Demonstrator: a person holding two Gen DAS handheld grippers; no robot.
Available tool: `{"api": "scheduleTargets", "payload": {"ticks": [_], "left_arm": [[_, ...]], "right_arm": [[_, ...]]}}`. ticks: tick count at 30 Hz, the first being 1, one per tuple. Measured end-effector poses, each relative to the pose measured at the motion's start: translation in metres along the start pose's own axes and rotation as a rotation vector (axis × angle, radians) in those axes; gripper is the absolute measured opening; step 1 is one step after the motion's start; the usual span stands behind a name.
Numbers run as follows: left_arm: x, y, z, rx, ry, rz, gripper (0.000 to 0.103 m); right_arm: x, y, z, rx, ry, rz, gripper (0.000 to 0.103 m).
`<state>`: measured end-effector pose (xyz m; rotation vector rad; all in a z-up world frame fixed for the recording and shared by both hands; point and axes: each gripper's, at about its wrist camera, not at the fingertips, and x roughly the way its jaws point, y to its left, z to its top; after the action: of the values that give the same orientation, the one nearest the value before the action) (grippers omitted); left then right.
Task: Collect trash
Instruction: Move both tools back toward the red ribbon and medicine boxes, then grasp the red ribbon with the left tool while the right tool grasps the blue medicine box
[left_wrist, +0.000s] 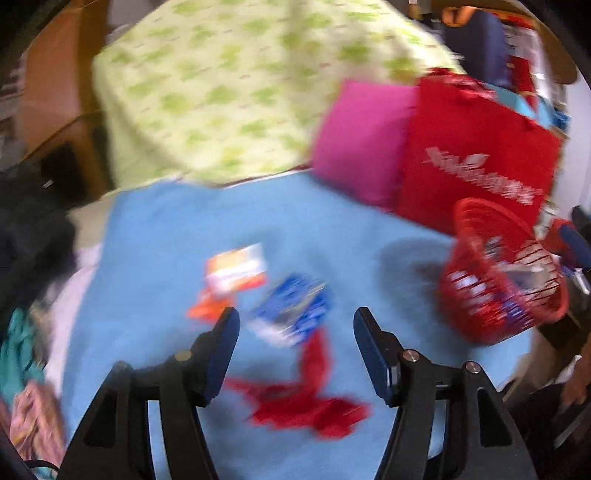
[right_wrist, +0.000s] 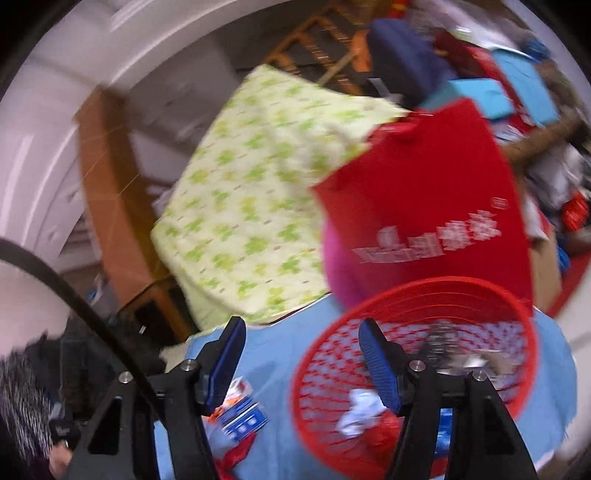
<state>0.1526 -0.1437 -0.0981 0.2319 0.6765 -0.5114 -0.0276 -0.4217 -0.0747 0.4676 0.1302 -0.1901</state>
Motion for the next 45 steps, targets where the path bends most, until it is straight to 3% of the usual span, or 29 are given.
{"api": "scheduleTargets", "payload": {"ticks": [5, 11, 15, 20, 25, 28, 30, 31, 32, 34, 36, 37, 41, 45], "left_arm": [[0.008, 0.041, -0.045, -0.076, 0.072, 0.036, 0.065], [0.035, 0.036, -0.08, -0.119, 0.159, -0.06, 0.065], [0.039, 0.016, -0.084, -0.105, 0.153, -0.172, 0.065], [0.052, 0.007, -0.076, -0.166, 0.158, -0.307, 0.074], [0.071, 0.0, -0.071, -0.174, 0.166, -0.311, 0.074], [0.077, -0.002, -0.068, -0.14, 0.154, -0.255, 0.074], [0.085, 0.0, -0.068, -0.112, 0.168, -0.208, 0.063], [0.091, 0.003, -0.069, -0.11, 0.187, -0.192, 0.047], [0.095, 0.008, -0.07, -0.118, 0.211, -0.18, 0.038], [0.101, 0.028, -0.07, -0.187, 0.236, -0.22, 0.037], [0.1, 0.042, -0.066, -0.201, 0.232, -0.216, 0.015], [0.099, 0.046, -0.064, -0.189, 0.229, -0.202, 0.01], [0.094, 0.076, -0.056, -0.179, 0.195, -0.144, 0.01], [0.086, 0.114, -0.055, -0.244, 0.146, -0.066, 0.009]], "right_arm": [[0.022, 0.05, -0.023, -0.124, 0.09, 0.092, 0.068], [0.076, 0.078, -0.058, -0.144, 0.334, 0.106, 0.068], [0.119, 0.076, -0.08, -0.091, 0.511, 0.095, 0.068], [0.163, 0.056, -0.093, 0.062, 0.642, 0.095, 0.068], [0.199, 0.042, -0.095, 0.162, 0.698, 0.095, 0.068], [0.22, 0.039, -0.097, 0.184, 0.723, 0.086, 0.068], [0.236, 0.037, -0.1, 0.204, 0.742, 0.081, 0.068], [0.243, 0.037, -0.103, 0.209, 0.749, 0.079, 0.068], [0.25, 0.04, -0.105, 0.202, 0.751, 0.078, 0.068], [0.264, 0.044, -0.11, 0.212, 0.767, 0.093, 0.068], [0.275, 0.048, -0.115, 0.217, 0.769, 0.088, 0.068], [0.28, 0.051, -0.117, 0.202, 0.767, 0.085, 0.068], [0.293, 0.068, -0.122, 0.131, 0.755, 0.09, 0.068], [0.305, 0.073, -0.138, 0.129, 0.808, 0.076, 0.068]]}}
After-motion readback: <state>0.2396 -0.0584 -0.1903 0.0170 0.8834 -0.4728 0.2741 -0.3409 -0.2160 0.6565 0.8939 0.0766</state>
